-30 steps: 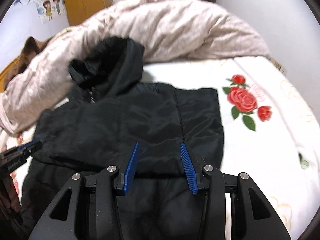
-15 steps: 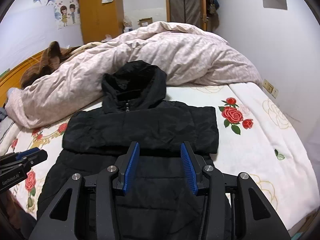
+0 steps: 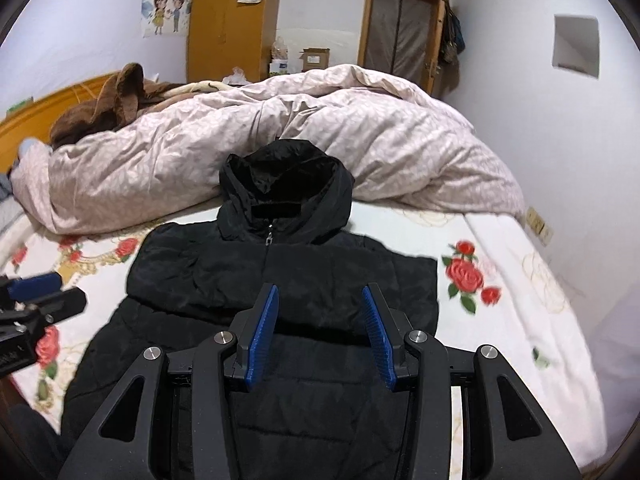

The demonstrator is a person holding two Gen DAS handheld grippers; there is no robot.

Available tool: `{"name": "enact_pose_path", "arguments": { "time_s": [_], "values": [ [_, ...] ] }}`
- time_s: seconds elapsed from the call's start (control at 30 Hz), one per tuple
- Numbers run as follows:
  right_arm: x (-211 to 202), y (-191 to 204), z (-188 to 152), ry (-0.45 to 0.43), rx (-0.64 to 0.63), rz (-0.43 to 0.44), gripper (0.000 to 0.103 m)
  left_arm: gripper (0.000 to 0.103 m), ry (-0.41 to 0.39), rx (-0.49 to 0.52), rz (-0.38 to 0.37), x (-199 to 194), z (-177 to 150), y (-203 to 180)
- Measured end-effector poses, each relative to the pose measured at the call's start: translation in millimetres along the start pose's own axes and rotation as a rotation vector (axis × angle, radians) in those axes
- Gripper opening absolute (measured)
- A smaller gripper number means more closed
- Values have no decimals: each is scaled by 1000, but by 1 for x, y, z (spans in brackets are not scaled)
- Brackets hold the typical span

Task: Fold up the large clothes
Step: 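Grasp the jacket hem with both tools and lift it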

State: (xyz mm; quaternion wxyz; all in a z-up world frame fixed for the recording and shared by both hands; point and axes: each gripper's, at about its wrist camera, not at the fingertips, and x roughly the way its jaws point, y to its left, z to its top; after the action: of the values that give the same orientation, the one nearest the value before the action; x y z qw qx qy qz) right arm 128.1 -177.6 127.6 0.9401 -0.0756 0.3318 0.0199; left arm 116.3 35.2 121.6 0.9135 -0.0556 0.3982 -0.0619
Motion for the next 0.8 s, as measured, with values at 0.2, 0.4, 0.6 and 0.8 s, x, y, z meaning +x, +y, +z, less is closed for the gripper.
{"name": "enact_pose_path", "arguments": {
  "time_s": [0.2,0.4,0.6,0.8],
  "values": [
    [17,-9,21,8,1,30,44,59,3,5,-6,18,26,13],
    [61,-30,38,71,38,88,45,62,22,-12,-12,62,63,28],
    [123,-49,67,117,85,124,45,62,45,-24,1,127,107,44],
    [200,-55,95,165,72,139,45,62,69,-57,17,203,153,62]
  ]
}}
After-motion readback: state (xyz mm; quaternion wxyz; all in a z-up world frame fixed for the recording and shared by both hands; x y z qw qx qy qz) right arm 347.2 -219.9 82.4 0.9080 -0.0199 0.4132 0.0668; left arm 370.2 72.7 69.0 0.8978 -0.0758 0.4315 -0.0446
